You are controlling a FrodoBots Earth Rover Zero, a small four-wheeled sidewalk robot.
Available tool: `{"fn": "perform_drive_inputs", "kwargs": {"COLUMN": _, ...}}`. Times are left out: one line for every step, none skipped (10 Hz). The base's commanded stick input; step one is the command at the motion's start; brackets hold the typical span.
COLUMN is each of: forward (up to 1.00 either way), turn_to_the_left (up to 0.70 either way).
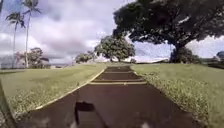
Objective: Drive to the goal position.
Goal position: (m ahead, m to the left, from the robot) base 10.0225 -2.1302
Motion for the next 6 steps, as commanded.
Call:
{"fn": "perform_drive_inputs", "kwargs": {"forward": 0.7, "turn_to_the_left": 0.0}}
{"fn": "perform_drive_inputs", "kwargs": {"forward": 0.7, "turn_to_the_left": 0.0}}
{"fn": "perform_drive_inputs", "kwargs": {"forward": 0.7, "turn_to_the_left": 0.0}}
{"fn": "perform_drive_inputs", "kwargs": {"forward": 0.7, "turn_to_the_left": 0.0}}
{"fn": "perform_drive_inputs", "kwargs": {"forward": 0.7, "turn_to_the_left": 0.0}}
{"fn": "perform_drive_inputs", "kwargs": {"forward": 0.7, "turn_to_the_left": 0.0}}
